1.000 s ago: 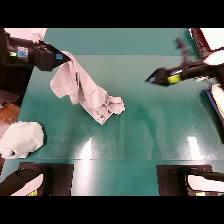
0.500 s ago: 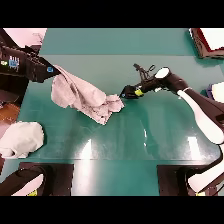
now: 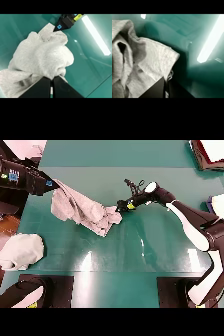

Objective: Fold the shirts.

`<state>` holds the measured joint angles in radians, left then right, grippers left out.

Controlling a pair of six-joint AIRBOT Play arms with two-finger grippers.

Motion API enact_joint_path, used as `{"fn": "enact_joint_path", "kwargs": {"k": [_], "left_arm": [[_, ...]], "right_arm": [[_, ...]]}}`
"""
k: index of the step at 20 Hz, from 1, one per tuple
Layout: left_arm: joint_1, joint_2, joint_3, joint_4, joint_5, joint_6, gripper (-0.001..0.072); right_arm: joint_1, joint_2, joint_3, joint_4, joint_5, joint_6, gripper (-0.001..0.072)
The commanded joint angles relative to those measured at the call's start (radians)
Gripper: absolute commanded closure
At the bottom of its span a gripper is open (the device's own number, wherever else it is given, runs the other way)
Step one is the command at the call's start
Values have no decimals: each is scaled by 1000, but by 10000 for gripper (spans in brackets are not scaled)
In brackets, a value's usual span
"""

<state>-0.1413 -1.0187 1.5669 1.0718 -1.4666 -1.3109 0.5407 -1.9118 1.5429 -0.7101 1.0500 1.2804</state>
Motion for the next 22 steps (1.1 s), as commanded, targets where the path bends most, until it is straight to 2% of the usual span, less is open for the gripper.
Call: {"fn": "enact_joint_path", "kwargs": {"k": [1, 4, 8, 12, 16, 19, 22], "left_arm": [[1, 2, 6, 4, 8, 0, 682], [1, 6, 72, 14, 56, 0, 683], [1, 6, 272, 12, 92, 0, 683], [1, 6, 439, 3, 77, 0, 683], [1, 16, 491, -35, 43, -29, 683], [1, 40, 491, -74, 22, -54, 683], [1, 61, 492, -182, 5, -55, 683]], "right_arm": [[-14, 50, 5, -31, -15, -6, 698], [-116, 237, 29, -187, 6, -2, 698], [-298, 497, 196, -379, 110, 31, 699], [-453, 682, 390, -393, 170, 32, 699], [-546, 824, 510, -393, 180, 32, 699], [-630, 938, 495, -393, 138, 32, 699], [-744, 1036, 443, -391, 103, 31, 700]]}}
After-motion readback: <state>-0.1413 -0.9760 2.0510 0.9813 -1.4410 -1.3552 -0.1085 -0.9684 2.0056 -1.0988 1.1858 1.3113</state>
